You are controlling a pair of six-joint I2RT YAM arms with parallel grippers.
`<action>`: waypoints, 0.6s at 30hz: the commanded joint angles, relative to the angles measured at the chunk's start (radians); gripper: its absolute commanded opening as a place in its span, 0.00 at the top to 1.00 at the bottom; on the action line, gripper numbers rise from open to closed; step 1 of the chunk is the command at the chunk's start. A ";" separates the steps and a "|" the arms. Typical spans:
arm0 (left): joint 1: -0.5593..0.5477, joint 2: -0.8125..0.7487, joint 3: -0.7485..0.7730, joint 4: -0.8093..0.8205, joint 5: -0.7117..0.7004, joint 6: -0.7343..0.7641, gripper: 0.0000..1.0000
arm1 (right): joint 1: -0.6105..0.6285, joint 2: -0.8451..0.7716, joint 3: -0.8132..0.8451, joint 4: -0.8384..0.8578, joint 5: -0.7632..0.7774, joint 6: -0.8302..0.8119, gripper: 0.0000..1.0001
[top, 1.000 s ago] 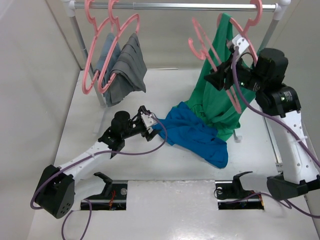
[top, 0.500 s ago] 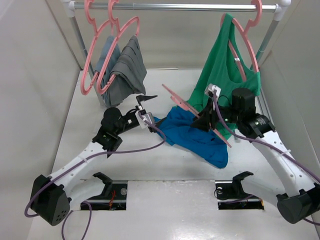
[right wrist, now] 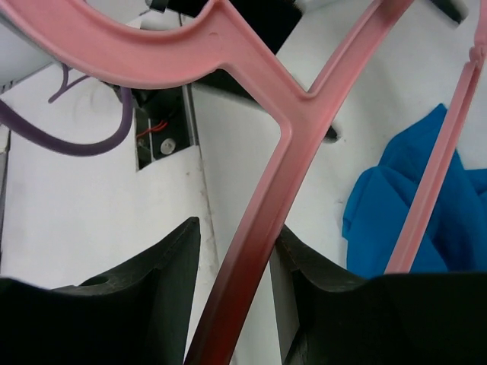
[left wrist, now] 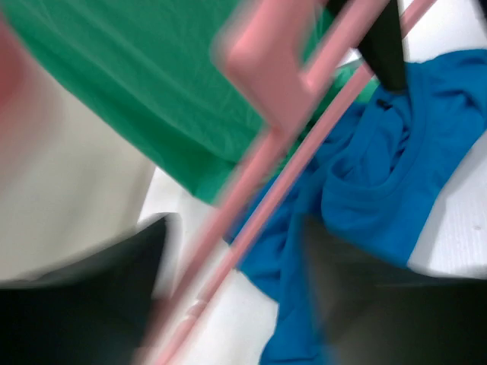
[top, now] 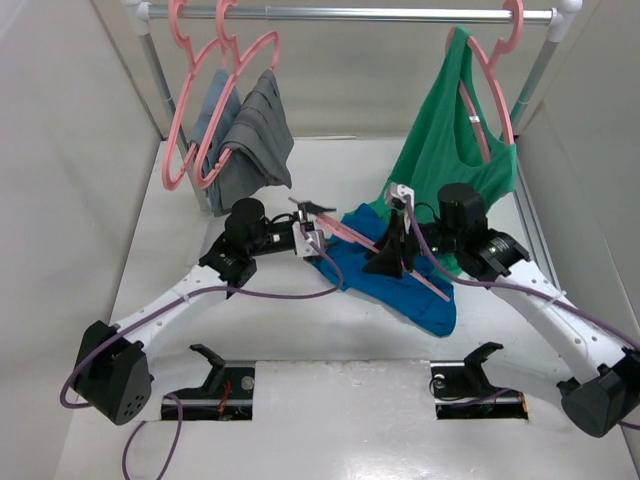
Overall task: Place the t-shirt on the hanger
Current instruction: Grab a hanger with the right arm
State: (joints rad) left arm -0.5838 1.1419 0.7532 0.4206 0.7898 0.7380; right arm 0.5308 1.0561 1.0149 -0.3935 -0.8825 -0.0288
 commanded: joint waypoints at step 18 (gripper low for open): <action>-0.010 -0.018 0.049 -0.184 0.160 0.123 1.00 | 0.297 0.067 0.249 -0.090 0.769 -0.286 0.20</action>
State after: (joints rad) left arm -0.5926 1.1599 0.7544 0.2394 0.8806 0.8665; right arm 0.7666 1.1198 1.2171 -0.5243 -0.3115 -0.2237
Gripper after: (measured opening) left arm 0.084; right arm 0.781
